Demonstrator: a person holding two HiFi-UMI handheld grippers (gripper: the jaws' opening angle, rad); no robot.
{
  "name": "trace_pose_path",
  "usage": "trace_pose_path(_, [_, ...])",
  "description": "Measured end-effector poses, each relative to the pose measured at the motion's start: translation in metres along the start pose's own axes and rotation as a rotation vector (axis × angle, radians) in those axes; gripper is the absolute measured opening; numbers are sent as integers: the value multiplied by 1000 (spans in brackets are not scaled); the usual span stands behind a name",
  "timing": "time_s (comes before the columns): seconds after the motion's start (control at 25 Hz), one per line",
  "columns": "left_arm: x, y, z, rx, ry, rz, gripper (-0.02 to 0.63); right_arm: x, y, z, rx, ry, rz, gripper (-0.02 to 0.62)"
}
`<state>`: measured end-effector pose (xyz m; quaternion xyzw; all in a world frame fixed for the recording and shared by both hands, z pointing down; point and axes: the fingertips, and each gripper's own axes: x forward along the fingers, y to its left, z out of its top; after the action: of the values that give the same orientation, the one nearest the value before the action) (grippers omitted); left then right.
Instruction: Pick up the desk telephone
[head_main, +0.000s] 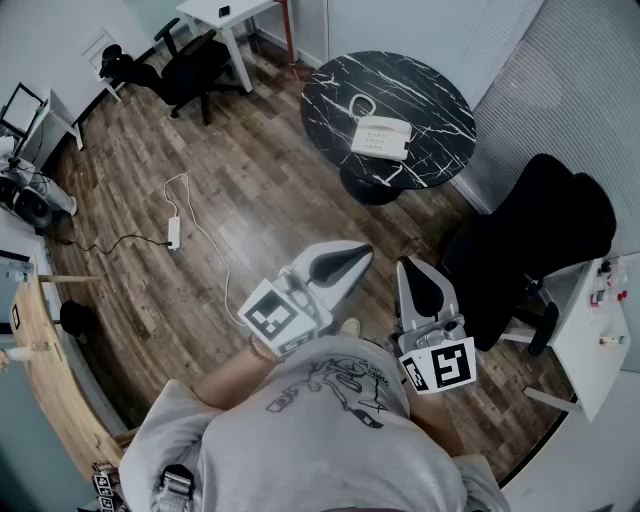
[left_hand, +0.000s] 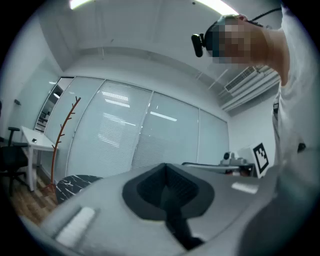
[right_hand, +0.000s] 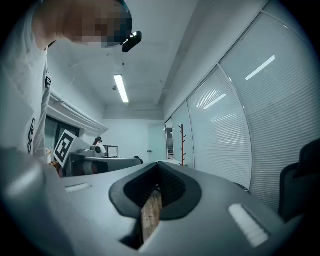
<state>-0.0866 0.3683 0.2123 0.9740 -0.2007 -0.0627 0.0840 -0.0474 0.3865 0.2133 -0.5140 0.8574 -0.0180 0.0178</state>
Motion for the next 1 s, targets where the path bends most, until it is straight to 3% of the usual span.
trace_pose_path(0.52, [13,1,-9,2,22,-11,-6,-1,-16,-1,30,-14,-13,8])
trace_pose_path(1.0, [46,-21,-29,-30,50,36,-6,-31,-49,-11,46,-7,3,8])
